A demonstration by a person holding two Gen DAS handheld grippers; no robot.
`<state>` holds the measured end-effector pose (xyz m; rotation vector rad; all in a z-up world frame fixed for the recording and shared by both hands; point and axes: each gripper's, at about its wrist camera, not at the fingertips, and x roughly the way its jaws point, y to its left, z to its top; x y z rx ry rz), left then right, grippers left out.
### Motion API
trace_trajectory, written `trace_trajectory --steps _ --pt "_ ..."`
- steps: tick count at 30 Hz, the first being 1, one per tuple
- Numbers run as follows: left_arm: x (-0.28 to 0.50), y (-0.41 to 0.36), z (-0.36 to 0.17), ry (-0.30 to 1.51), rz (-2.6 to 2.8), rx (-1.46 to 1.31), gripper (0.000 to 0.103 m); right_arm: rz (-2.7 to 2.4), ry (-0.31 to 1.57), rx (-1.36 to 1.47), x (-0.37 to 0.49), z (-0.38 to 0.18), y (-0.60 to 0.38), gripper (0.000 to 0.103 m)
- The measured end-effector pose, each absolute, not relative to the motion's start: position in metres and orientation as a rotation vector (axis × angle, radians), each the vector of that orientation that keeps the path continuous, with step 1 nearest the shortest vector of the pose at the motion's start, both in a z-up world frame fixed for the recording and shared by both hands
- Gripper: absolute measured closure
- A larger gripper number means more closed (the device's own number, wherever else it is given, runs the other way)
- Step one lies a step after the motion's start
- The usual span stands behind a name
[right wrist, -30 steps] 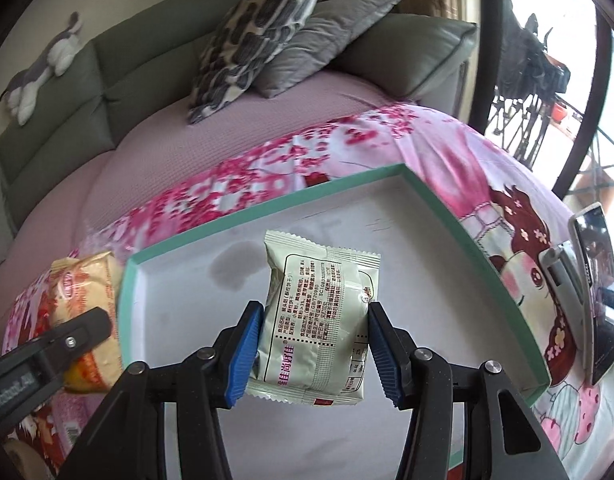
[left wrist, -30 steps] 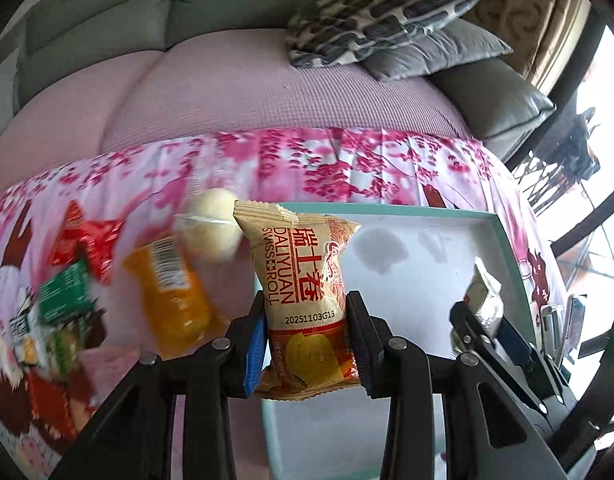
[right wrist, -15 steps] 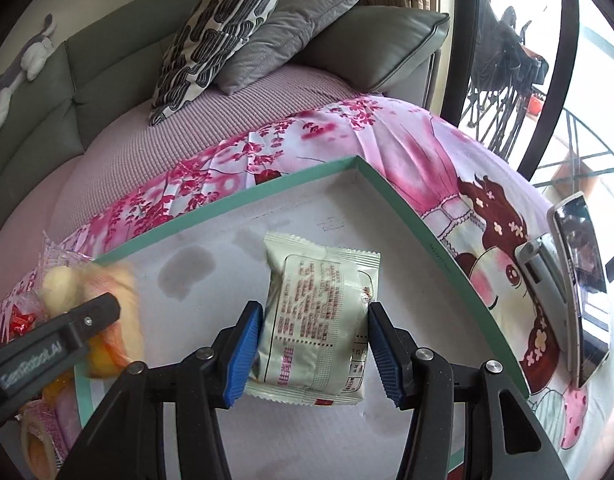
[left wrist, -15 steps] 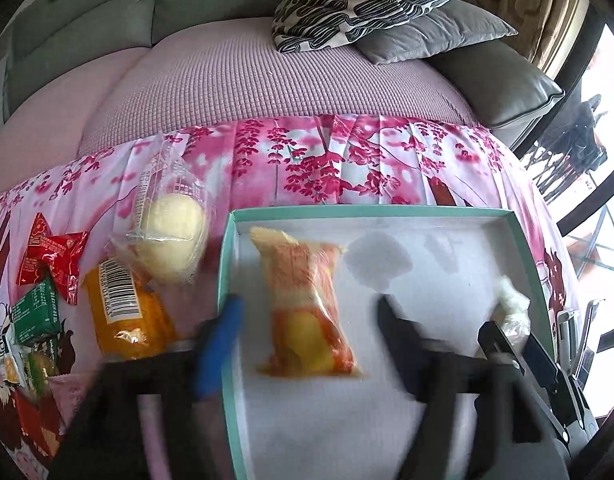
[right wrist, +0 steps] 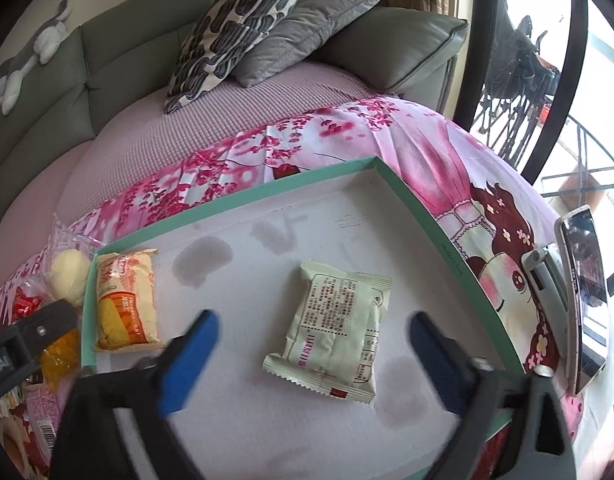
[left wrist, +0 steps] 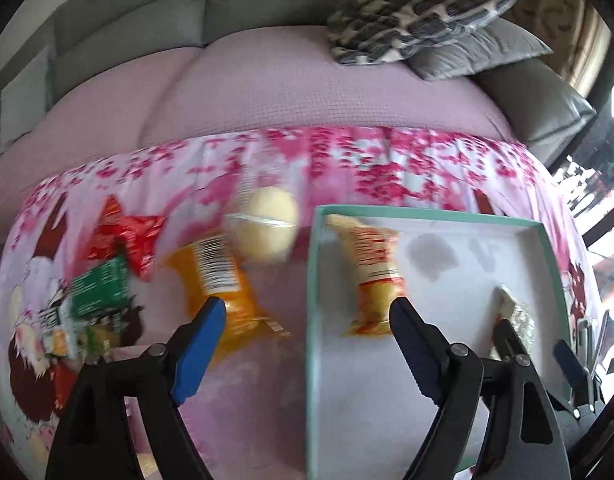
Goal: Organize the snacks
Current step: 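Carry both packs over the teal tray and open both grippers to drop them, then move both grippers back over the snack pile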
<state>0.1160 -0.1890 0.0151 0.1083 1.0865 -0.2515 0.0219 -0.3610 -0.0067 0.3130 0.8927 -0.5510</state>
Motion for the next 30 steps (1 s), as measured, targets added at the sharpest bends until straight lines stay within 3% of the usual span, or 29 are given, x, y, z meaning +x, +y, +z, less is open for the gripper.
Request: trace_trajectory --steps 18,30 --pt "0.094 -0.075 0.022 1.086 -0.021 0.024 0.018 -0.502 0.916 0.226 0.023 0.005 -0.322 0.000" --pt "0.069 0.016 0.015 1.088 0.158 -0.011 0.018 -0.369 1.033 0.238 0.022 0.007 -0.256 0.000"
